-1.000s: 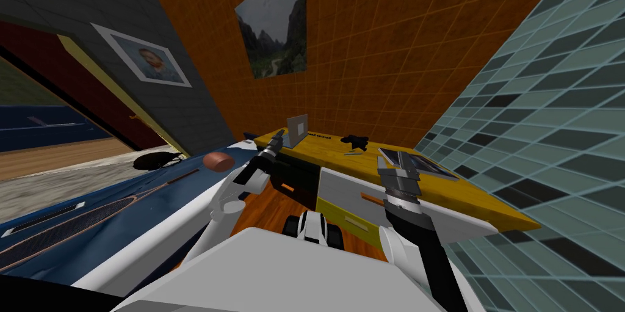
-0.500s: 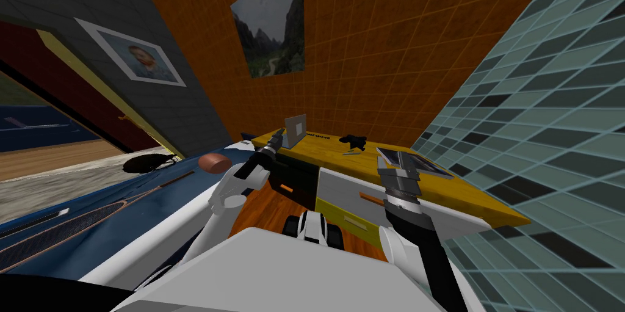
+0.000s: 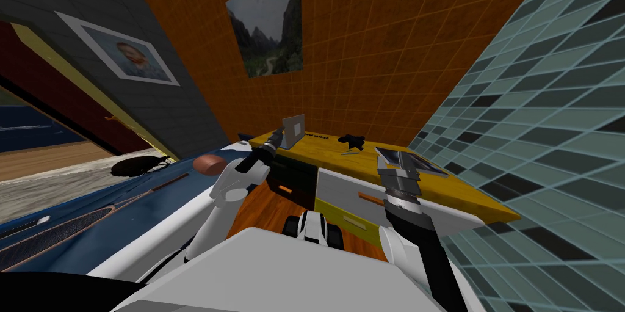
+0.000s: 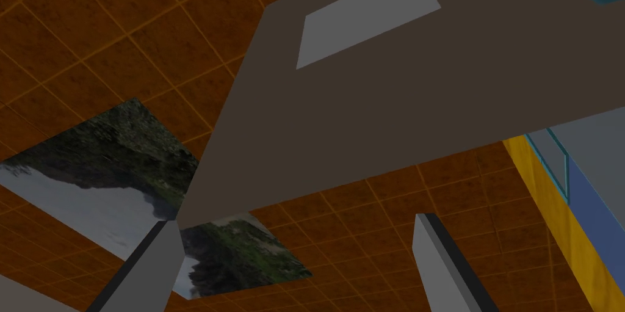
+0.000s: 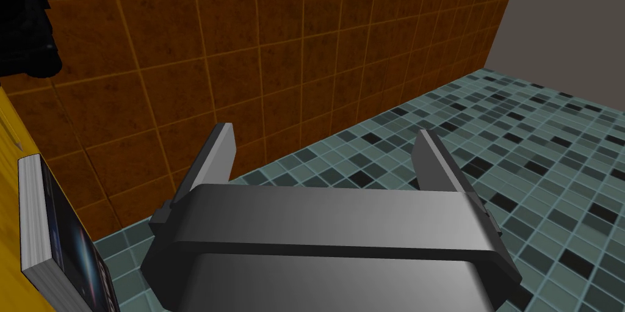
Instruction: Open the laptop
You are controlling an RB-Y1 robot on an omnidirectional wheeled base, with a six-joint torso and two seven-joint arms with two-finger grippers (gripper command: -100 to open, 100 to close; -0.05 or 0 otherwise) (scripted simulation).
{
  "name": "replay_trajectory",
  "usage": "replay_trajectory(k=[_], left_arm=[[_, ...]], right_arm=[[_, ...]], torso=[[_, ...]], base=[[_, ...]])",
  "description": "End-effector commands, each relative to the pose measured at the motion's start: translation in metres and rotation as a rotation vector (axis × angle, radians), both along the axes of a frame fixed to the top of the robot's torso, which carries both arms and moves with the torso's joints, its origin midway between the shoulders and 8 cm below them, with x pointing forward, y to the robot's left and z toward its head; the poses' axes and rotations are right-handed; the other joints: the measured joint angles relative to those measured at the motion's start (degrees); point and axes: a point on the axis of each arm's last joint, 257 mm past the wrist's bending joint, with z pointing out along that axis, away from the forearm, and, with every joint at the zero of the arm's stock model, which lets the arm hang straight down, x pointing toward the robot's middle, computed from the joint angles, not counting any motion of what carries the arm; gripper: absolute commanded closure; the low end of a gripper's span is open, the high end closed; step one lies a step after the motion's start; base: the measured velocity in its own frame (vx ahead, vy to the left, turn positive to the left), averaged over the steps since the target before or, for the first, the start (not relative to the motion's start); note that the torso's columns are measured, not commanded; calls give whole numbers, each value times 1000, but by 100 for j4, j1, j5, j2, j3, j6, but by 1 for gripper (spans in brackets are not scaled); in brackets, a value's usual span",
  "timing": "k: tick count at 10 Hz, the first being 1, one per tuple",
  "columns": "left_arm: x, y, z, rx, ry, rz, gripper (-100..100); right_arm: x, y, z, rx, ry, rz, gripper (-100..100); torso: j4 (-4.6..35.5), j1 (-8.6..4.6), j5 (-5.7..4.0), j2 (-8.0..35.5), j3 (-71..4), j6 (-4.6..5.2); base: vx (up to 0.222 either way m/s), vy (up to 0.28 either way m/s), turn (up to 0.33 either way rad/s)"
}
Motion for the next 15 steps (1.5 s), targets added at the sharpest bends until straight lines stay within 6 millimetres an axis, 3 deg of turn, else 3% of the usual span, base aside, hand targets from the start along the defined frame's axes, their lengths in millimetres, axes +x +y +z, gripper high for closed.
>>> replay_trajectory(k=[1,8,15], left_arm=[[3,4,5,18,23,21,-100],[8,15,11,51,81,70,-100],[8,32,31,116,130,145,-100]], right_arm=[[0,0,0,0,0,0,0],[0,0,0,0,0,0,0],[0,0,0,0,0,0,0]], torso=[[0,1,1,1,1,-1],[0,1,0,1,1,0],[0,1,0,0,0,-1]], base=[[10,-4,-50],[9,-3,-29],[10,-4,-37]])
